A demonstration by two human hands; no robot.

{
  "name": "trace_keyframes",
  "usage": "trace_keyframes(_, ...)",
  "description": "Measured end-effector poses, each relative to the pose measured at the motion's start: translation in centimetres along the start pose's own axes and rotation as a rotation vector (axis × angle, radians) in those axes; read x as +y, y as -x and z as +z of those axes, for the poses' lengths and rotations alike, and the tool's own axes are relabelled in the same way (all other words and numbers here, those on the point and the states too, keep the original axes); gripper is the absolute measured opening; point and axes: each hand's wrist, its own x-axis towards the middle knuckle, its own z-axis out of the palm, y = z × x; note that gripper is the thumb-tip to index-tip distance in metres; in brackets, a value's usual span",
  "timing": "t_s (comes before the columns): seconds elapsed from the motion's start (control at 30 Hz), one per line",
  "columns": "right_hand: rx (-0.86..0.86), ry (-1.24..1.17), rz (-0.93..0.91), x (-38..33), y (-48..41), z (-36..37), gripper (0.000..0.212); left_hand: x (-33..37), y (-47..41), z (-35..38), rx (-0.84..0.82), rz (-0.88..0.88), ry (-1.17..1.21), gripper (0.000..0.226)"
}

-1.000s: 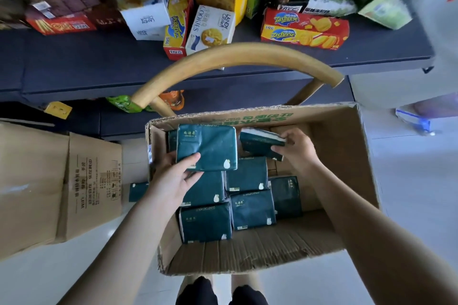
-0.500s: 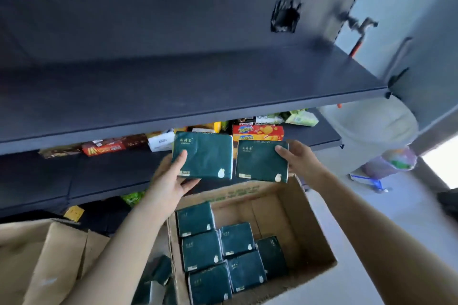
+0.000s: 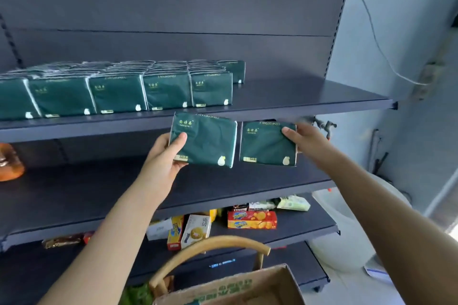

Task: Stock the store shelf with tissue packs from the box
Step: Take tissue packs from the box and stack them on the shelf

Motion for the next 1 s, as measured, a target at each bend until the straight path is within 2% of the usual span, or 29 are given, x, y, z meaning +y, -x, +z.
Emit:
trace_keyframes(0.2, -0.013, -0.023, -0.111, -1.8, -6.9, -4.3, 0.023, 2.2, -2.8, 6.0, 0.125, 0.187, -0.111, 0.016)
trace_keyframes(0.33, -0.069, -0.063, -0.153, -2.5, -11.9, -6.1, 0.018, 3.1, -5.8, 8.8, 0.203, 0.187, -0.083, 0.020)
trace_keyframes(0.53, -0.080, -0.098, -0.168, -3.2, -18.0, -7.4, 0.015, 4.8, -10.1, 10.4, 0.262, 0.179, -0.169, 0.010)
trace_keyframes(0.77, -0.090, -0.116, -0.166, -3.7, -24.1, -5.9, 0.024, 7.4, -15.9, 10.7, 0.264, 0.215, -0.344, 0.017)
trace_keyframes(1.0, -0.090, -0.069, -0.112, -3.4, -31.3, -1.0, 0.016, 8.7, -22.1, 9.0, 0.247, 0.203, -0.384, 0.026)
